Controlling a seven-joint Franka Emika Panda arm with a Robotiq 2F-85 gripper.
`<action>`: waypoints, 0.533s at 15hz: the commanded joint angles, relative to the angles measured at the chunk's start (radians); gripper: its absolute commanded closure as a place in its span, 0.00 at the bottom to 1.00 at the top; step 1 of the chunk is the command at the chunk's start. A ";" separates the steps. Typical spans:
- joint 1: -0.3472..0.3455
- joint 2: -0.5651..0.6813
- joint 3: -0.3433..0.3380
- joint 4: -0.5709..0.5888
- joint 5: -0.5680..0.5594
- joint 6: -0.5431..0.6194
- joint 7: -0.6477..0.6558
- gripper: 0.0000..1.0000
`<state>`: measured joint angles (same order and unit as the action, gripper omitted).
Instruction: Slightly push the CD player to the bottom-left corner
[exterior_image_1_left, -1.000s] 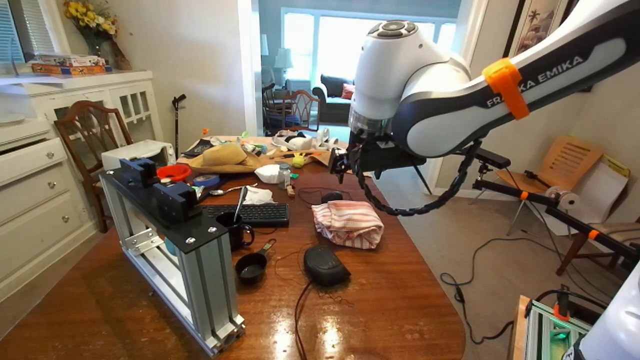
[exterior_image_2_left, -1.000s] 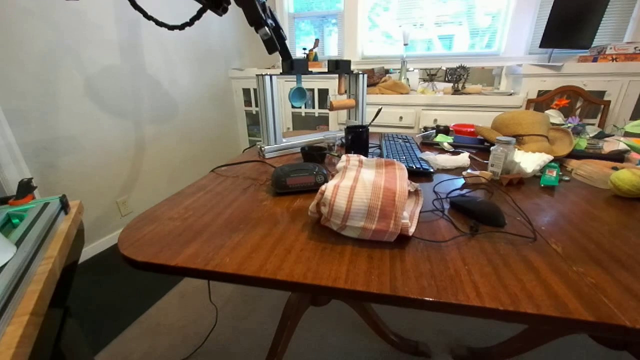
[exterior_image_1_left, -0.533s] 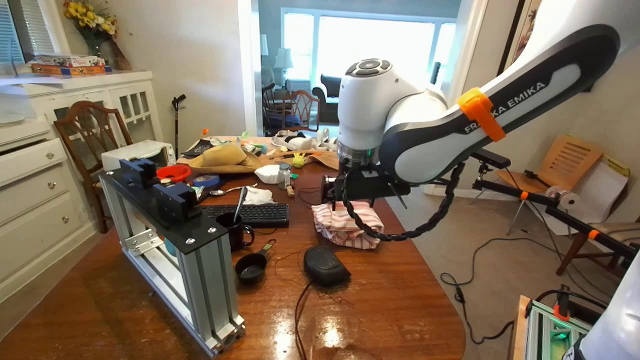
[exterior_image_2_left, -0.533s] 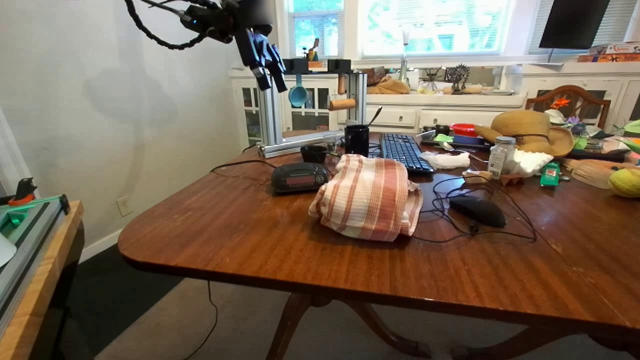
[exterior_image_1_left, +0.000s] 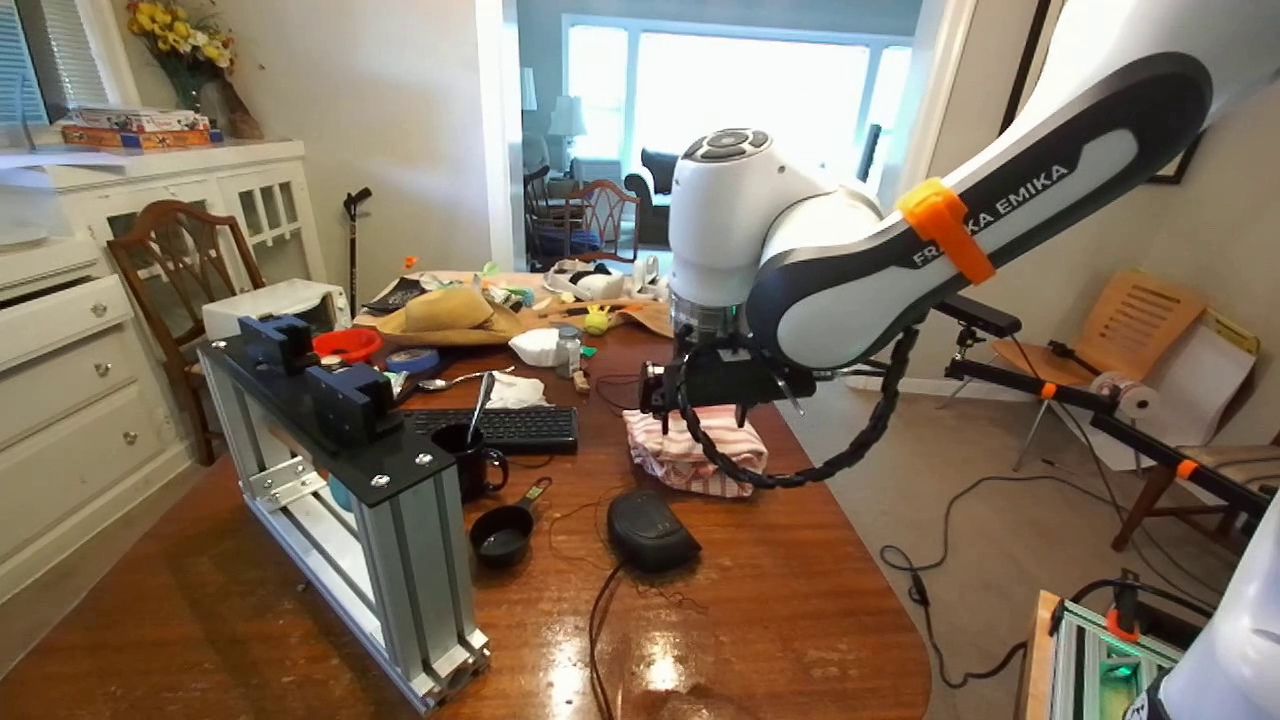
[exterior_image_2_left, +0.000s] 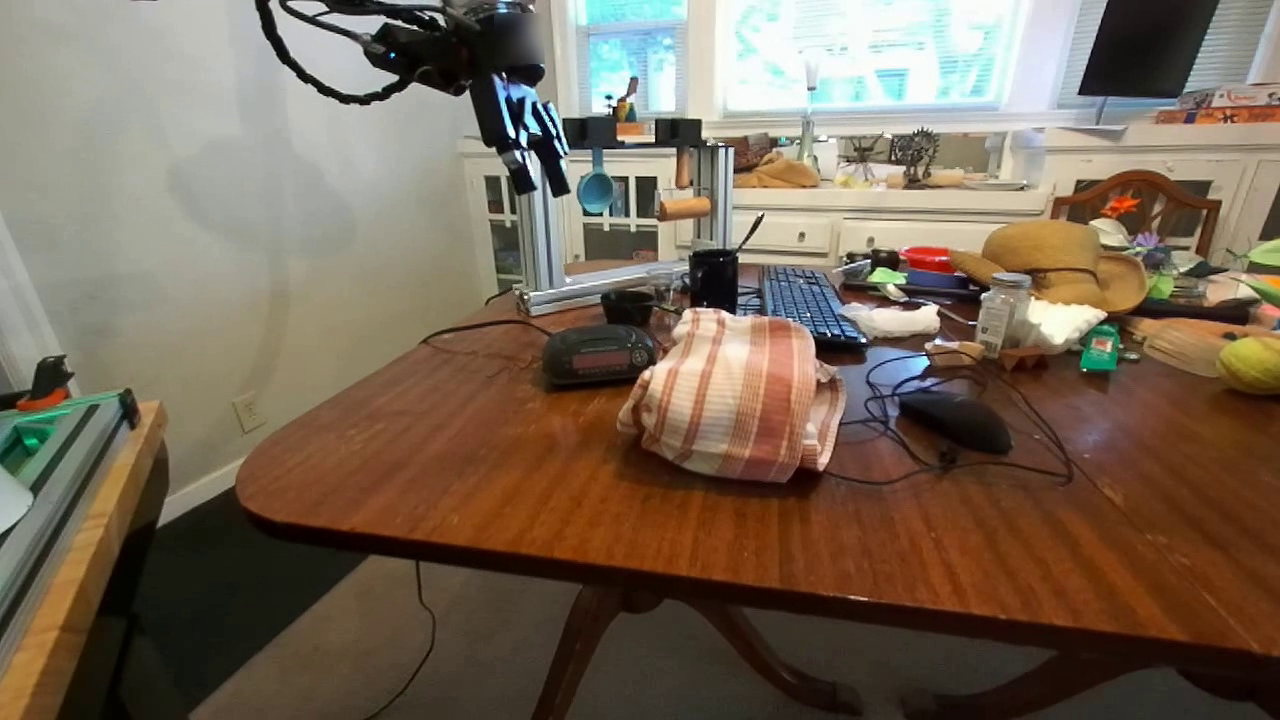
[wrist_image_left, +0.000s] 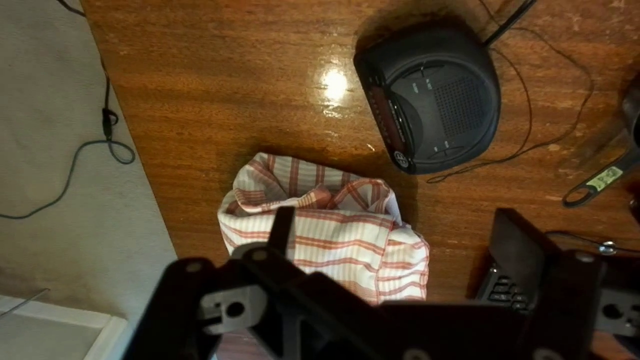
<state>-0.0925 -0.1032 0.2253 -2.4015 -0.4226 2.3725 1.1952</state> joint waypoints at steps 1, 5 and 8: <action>0.061 0.046 -0.073 0.021 0.143 -0.023 -0.167 0.26; 0.073 0.177 -0.107 0.137 0.100 -0.010 -0.217 0.58; 0.100 0.283 -0.131 0.259 0.067 -0.030 -0.300 0.81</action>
<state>-0.0329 0.0516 0.1290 -2.2780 -0.3305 2.3670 0.9694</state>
